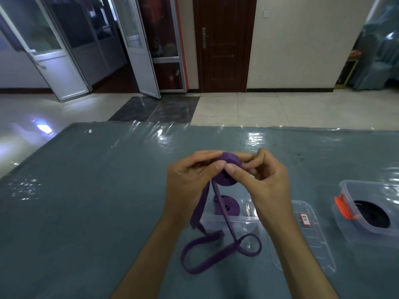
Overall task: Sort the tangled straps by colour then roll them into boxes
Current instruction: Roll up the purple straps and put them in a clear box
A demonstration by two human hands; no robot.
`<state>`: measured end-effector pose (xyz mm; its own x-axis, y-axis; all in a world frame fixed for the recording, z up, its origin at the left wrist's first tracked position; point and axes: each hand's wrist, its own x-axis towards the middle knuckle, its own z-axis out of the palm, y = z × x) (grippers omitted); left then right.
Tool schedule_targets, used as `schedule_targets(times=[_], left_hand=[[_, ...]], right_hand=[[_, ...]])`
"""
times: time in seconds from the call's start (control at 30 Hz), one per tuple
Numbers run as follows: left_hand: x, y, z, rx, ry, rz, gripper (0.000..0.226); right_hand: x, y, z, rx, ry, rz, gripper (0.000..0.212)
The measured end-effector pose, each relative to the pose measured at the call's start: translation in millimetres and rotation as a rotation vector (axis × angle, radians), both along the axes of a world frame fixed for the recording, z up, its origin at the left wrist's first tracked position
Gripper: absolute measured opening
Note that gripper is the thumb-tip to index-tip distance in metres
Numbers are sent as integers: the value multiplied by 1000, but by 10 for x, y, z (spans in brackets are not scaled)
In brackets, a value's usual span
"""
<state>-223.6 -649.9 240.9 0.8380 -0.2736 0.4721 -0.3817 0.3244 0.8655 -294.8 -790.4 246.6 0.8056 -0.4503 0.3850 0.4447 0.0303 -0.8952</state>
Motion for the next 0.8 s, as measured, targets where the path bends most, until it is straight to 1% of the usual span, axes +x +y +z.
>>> schedule_targets(times=[0.03,0.1,0.17,0.23,0.27,0.37,0.43,0.53,0.63,0.73,0.8], left_hand=[[-17,-9,14,-18,7,33,21],[-62,-43,12,-47,35,80,16],[-96,-51,41,-35,59,11,23],[-97,-26,134,-23,71,-81,31],[-87,-12,188,-36,80,-91,32],[-90,-18,309,-107,120,-30,25],[-105,-48,280,-87,131,5,24],[-112,-36,228,-35,85,-58,26],[-72,3,312,-1,13,-99,24],[-81,-7,359,22,-2,-48,18],[-105,-12,349,45,-1,-60,21]], right_hand=[[-5,-15,30,-20,11,1,30],[-5,-35,124,-107,1,-40,24],[10,-39,206,-156,-54,-86,24],[17,-21,235,-136,-100,-99,21],[3,-6,240,-108,-107,-84,19],[-73,-40,270,-31,-50,6,21],[-116,-97,320,-70,-26,24,25],[-154,-133,360,-190,-65,-53,28],[-186,-105,279,-124,-62,-33,22],[-226,-95,298,-110,-14,5,27],[-243,-102,361,-143,-40,-26,27]])
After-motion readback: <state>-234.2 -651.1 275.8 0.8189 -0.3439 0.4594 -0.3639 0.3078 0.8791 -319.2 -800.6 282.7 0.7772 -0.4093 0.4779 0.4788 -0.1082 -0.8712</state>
